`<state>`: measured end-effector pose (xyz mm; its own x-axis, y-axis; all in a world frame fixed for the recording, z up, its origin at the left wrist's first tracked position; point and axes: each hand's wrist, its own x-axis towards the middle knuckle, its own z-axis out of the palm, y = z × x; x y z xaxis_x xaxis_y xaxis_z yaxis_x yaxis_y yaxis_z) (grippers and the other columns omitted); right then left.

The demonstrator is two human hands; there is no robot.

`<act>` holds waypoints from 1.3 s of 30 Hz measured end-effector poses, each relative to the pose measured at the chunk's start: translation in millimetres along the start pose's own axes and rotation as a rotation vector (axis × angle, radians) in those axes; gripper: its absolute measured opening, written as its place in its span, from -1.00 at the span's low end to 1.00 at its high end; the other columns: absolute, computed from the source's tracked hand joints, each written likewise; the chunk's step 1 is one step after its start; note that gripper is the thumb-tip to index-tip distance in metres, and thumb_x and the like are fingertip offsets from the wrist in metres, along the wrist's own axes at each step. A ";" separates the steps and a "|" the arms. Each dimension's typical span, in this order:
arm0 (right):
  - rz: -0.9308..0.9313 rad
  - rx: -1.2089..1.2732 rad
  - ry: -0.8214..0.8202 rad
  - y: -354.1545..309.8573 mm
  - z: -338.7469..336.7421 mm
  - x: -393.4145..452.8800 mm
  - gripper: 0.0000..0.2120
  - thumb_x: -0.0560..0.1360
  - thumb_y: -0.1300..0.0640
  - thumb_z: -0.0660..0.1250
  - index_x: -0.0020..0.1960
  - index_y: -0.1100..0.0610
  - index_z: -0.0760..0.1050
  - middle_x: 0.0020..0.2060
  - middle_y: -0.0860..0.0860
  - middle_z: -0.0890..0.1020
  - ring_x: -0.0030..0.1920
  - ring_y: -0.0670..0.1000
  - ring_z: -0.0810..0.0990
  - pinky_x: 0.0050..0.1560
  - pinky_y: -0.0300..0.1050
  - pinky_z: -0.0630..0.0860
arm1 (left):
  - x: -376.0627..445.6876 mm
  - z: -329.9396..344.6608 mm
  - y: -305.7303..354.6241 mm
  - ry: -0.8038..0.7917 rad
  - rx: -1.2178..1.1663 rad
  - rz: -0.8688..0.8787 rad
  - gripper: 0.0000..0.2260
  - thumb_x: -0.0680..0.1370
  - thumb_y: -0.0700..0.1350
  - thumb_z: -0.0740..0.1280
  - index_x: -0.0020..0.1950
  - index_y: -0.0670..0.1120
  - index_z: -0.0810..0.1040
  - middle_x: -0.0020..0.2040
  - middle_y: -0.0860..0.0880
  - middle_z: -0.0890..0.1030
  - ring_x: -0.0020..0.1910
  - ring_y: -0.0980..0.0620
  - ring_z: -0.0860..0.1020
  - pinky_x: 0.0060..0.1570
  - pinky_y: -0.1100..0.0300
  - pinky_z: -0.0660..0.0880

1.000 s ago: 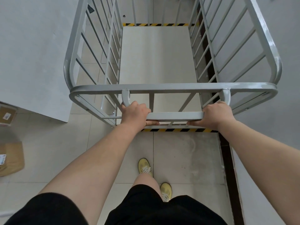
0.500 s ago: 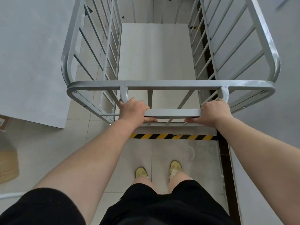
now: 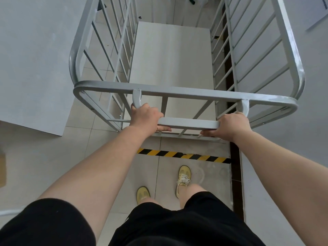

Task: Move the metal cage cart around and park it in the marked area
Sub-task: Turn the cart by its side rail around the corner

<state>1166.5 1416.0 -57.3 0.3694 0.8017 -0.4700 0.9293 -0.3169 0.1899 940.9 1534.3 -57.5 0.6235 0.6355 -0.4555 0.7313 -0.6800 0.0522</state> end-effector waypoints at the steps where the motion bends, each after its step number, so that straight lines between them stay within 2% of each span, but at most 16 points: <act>1: 0.006 -0.004 -0.003 1.2 -0.2 0.6 -0.22 0.18 -0.62 0.08 -0.22 0.09 0.57 -0.35 -0.01 0.55 -0.11 0.06 0.54 -0.10 -0.11 0.48 | 1.2 -0.3 0.5 0.000 -0.003 0.001 -0.45 0.38 0.41 0.16 0.05 0.00 0.55 0.06 -0.02 0.57 0.17 -0.09 0.43 0.24 -0.26 0.31; 4: 0.016 -0.004 -0.004 4.6 -0.7 1.4 -0.24 0.18 -0.61 0.09 -0.26 0.09 0.55 -0.38 -0.01 0.52 -0.08 0.08 0.53 -0.09 -0.11 0.47 | 2.9 0.1 2.6 0.008 -0.024 0.000 -0.44 0.38 0.42 0.17 0.05 -0.01 0.55 0.06 -0.01 0.57 0.17 -0.08 0.42 0.25 -0.30 0.29; 8: 0.003 -0.046 0.001 7.7 0.2 1.8 -0.24 0.21 -0.60 0.08 -0.24 0.08 0.57 -0.34 -0.01 0.56 -0.12 0.05 0.54 -0.12 -0.14 0.42 | 2.2 -1.0 5.9 0.012 -0.047 -0.001 -0.47 0.40 0.39 0.19 0.03 -0.03 0.55 0.06 -0.02 0.56 0.17 -0.08 0.41 0.26 -0.30 0.30; 12: 0.003 -0.032 -0.020 8.9 0.6 -0.7 -0.29 0.21 -0.60 0.06 -0.32 0.06 0.49 -0.39 -0.03 0.51 -0.12 0.04 0.53 -0.15 -0.16 0.40 | -3.1 -0.1 1.8 0.031 -0.115 0.059 -0.52 0.45 0.30 0.24 0.16 -0.03 0.52 0.16 -0.02 0.50 0.25 -0.06 0.34 0.27 -0.25 0.29; 14: -0.003 -0.047 -0.038 8.9 -2.2 -3.7 -0.30 0.23 -0.59 0.06 -0.33 0.05 0.48 -0.38 -0.03 0.52 -0.13 0.03 0.54 -0.13 -0.16 0.41 | -8.0 2.2 -6.7 0.066 -0.205 0.089 -0.56 0.47 0.24 0.28 0.23 0.00 0.47 0.26 0.01 0.45 0.34 -0.03 0.28 0.34 -0.23 0.21; 17: -0.018 -0.024 -0.061 7.5 -8.7 -9.6 -0.31 0.28 -0.55 0.08 -0.13 0.06 0.53 -0.26 -0.04 0.58 -0.13 0.01 0.56 -0.01 -0.14 0.41 | -22.4 6.2 -27.6 0.126 -0.263 0.102 -0.52 0.50 0.18 0.27 0.36 0.04 0.36 0.41 0.04 0.34 0.49 0.03 0.13 0.46 -0.28 -0.05; 19: -0.062 0.080 -0.017 -5.7 -16.4 -12.7 -0.33 0.30 -0.50 0.14 0.03 0.06 0.48 -0.09 -0.04 0.60 -0.02 0.02 0.55 0.14 -0.06 0.41 | -35.3 9.3 -45.3 0.157 -0.251 0.115 -0.48 0.52 0.17 0.25 0.44 0.04 0.28 0.49 0.04 0.24 0.53 0.04 0.05 0.50 -0.20 -0.09; 21: -0.148 0.139 0.094 -34.8 -24.9 -12.2 -0.33 0.33 -0.47 0.16 0.14 0.05 0.44 0.09 -0.02 0.58 0.14 0.03 0.53 0.24 -0.01 0.37 | -49.2 12.2 -65.0 0.188 -0.243 0.095 -0.46 0.53 0.16 0.24 0.47 0.03 0.23 0.52 0.04 0.21 0.54 0.03 0.05 0.52 -0.10 -0.04; 24: -0.203 0.278 0.242 -94.5 -44.7 -7.8 -0.33 0.37 -0.41 0.22 0.26 0.05 0.38 0.23 0.00 0.50 0.28 0.06 0.44 0.32 0.02 0.31 | -67.6 18.8 -98.6 0.223 -0.229 0.012 -0.47 0.53 0.15 0.24 0.46 0.03 0.25 0.49 0.03 0.26 0.51 0.02 0.14 0.49 0.04 0.08; 27: -0.191 0.237 0.223 -149.4 -60.9 -1.1 -0.25 0.38 -0.39 0.25 0.37 0.08 0.29 0.29 0.03 0.44 0.32 0.09 0.40 0.34 0.04 0.30 | -75.8 20.6 -129.4 0.288 -0.243 -0.097 -0.49 0.54 0.12 0.26 0.44 0.00 0.28 0.45 0.02 0.33 0.47 0.00 0.22 0.44 0.05 0.19; 29: -0.153 0.206 0.089 -177.6 -64.3 5.2 -0.29 0.40 -0.38 0.23 0.31 0.11 0.31 0.19 0.05 0.50 0.22 0.10 0.49 0.18 0.01 0.41 | -71.9 17.6 -144.2 0.316 -0.252 -0.162 -0.49 0.54 0.09 0.27 0.45 -0.03 0.26 0.46 -0.01 0.32 0.47 -0.02 0.22 0.44 0.04 0.20; 31: -0.069 0.309 -0.056 -195.4 -59.9 11.8 -0.40 0.47 -0.36 0.15 0.16 0.16 0.36 -0.10 0.03 0.56 -0.04 0.10 0.57 -0.10 -0.05 0.46 | -62.0 12.8 -153.7 0.343 -0.230 -0.205 -0.47 0.55 0.06 0.26 0.47 -0.04 0.21 0.49 -0.03 0.26 0.49 -0.04 0.16 0.48 0.01 0.16; 33: -0.012 0.392 -0.093 -201.4 -54.4 16.2 -0.45 0.54 -0.31 0.05 0.02 0.19 0.44 -0.31 0.00 0.49 -0.18 0.09 0.55 -0.20 -0.08 0.43 | -48.9 6.8 -159.8 0.363 -0.220 -0.247 -0.44 0.56 0.05 0.24 0.50 -0.02 0.13 0.53 -0.03 0.16 0.52 -0.06 0.08 0.50 -0.02 0.09; 36: 0.008 0.387 -0.067 -198.2 -49.6 16.6 -0.54 0.59 -0.22 0.01 -0.07 0.13 0.46 -0.36 -0.01 0.47 -0.21 0.10 0.55 -0.25 -0.11 0.41 | -31.4 3.1 -162.5 0.311 -0.236 -0.306 -0.43 0.59 0.03 0.18 0.54 0.02 0.01 0.57 -0.01 0.06 0.55 -0.06 -0.02 0.51 -0.07 -0.04; 39: 0.028 0.367 -0.068 -193.8 -47.4 15.7 -0.58 0.58 -0.21 0.03 -0.10 0.11 0.44 -0.36 -0.01 0.49 -0.27 0.07 0.53 -0.31 -0.15 0.39 | -23.5 9.8 -158.8 0.245 -0.229 -0.279 -0.44 0.61 0.00 0.16 0.54 0.03 -0.02 0.56 0.01 0.07 0.55 -0.05 -0.02 0.51 -0.12 -0.10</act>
<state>992.1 1514.1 -60.6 0.3823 0.7587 -0.5274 0.8535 -0.5086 -0.1130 807.4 1623.8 -63.9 0.4200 0.8704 -0.2569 0.9065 -0.3887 0.1649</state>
